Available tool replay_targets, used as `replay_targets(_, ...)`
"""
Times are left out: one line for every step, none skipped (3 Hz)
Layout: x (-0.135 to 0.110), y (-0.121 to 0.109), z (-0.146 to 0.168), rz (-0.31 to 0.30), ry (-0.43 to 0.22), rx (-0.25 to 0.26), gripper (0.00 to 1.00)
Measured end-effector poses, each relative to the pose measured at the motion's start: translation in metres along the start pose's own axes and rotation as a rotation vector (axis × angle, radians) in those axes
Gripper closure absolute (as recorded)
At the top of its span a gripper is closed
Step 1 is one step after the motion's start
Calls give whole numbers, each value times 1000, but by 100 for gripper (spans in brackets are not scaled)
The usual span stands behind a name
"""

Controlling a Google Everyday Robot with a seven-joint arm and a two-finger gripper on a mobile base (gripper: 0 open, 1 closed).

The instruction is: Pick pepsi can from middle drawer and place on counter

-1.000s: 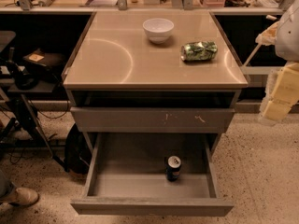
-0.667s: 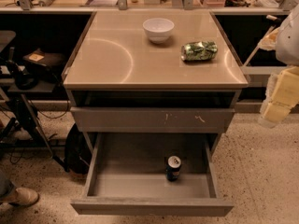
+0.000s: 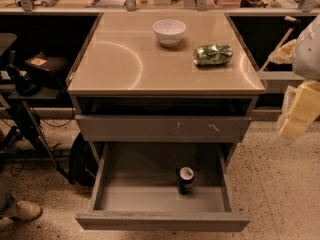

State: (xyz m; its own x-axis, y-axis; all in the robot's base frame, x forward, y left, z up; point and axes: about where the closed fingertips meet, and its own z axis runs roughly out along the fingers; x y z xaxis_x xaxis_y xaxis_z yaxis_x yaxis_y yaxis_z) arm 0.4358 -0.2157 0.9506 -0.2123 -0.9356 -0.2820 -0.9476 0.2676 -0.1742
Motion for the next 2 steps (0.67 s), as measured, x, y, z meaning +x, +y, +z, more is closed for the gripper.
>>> replay_targets(-15, 36, 63, -36, -178, -142, 0)
replay_targets(-70, 88, 129, -15, -378, -277, 0)
